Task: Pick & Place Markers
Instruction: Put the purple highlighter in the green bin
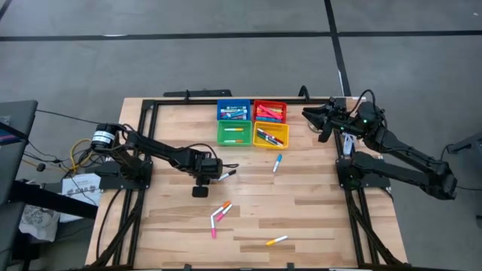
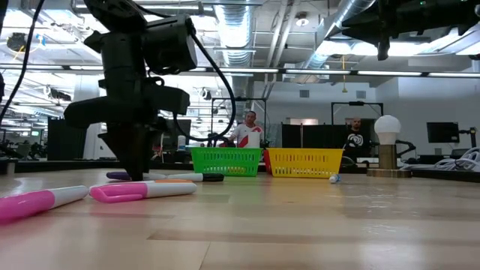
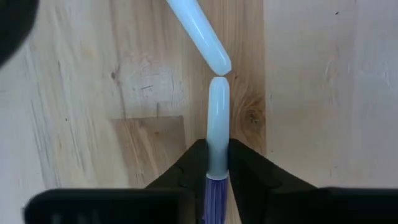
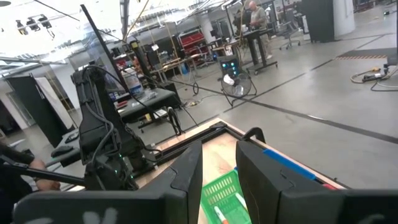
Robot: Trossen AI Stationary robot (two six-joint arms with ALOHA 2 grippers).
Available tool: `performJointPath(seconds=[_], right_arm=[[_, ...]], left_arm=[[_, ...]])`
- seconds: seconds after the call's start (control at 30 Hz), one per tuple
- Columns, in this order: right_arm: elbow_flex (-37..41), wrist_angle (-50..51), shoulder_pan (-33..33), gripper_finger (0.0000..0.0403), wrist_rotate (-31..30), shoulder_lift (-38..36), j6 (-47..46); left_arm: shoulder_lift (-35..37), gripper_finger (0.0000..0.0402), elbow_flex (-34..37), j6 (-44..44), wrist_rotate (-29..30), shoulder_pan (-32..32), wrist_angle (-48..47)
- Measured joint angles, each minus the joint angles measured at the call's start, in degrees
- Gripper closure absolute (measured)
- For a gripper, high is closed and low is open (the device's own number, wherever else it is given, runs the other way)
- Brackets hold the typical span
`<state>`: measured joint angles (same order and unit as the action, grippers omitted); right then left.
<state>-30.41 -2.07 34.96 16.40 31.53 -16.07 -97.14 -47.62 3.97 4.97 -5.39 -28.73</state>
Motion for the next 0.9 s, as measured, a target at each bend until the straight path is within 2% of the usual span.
performJointPath(seconds=[0.13, 0.27, 0.53, 0.63, 0.73, 0.9], right_arm=[[0.0, 0.0, 0.0, 0.0316, 0.0, 0.0, 0.0], [0.0, 0.0, 0.0, 0.0316, 0.0, 0.0, 0.0], [0.0, 0.0, 0.0, 0.0316, 0.0, 0.0, 0.0], [0.0, -0.1, 0.0, 0.0316, 0.0, 0.0, 0.0], [0.0, -0.1, 0.0, 0.0316, 0.0, 0.0, -0.5], [0.0, -0.1, 0.0, 0.0316, 0.0, 0.0, -1.9]], left_arm=[[1.1, 0.0357, 0.1, -0.4, 0.2, 0.0, 0.2], [4.5, 0.035, 0.5, -0.7, 1.4, 0.1, -2.1], [19.9, 0.0349, 0.3, -6.7, -2.6, 0.7, -4.2], [24.8, 0.0349, 0.3, -10.3, -5.2, 2.6, -2.2], [28.0, 0.0345, 0.3, -12.4, -9.0, 5.9, 3.6], [29.2, 0.0346, 0.2, -16.0, -20.3, 13.1, 16.4]])
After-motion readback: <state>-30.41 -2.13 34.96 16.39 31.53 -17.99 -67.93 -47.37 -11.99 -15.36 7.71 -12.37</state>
